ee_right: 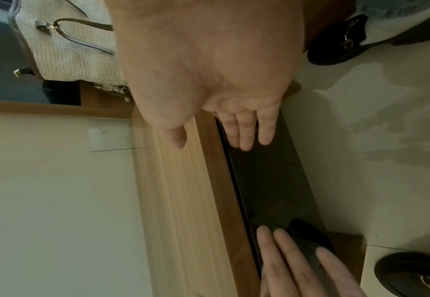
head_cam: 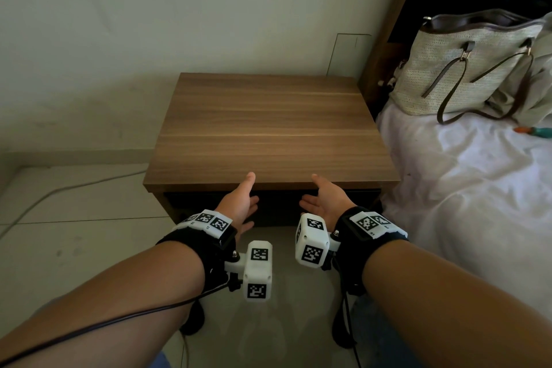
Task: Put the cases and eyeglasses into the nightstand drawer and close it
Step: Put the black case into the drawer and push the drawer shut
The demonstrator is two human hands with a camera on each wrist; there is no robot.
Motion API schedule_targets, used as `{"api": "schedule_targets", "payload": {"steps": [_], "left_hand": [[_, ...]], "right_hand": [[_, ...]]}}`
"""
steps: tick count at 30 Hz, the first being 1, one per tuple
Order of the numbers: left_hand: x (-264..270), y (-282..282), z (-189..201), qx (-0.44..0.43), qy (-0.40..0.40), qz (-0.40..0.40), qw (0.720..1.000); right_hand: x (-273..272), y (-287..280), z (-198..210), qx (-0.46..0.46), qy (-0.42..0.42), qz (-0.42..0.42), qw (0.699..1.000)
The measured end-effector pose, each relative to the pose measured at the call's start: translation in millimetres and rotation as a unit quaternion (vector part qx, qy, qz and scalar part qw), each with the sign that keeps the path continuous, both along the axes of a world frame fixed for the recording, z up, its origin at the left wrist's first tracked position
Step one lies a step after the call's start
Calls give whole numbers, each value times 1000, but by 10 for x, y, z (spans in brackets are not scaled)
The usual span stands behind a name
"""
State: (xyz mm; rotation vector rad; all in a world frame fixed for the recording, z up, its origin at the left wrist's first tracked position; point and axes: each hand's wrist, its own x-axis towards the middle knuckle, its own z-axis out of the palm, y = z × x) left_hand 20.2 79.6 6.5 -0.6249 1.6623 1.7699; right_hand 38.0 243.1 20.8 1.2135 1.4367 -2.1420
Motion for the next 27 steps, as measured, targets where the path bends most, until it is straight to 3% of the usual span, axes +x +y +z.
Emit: {"api": "schedule_targets", "payload": {"steps": [19,27], "left_hand": [[-66,3,-18,-2,-7,-1,1000],[-14,-64,83,-15,13,-14,1000]], "right_hand": [[-76,3,-31,0,3,-8,1000],[14,-17,134,0,22,-1,1000]]}}
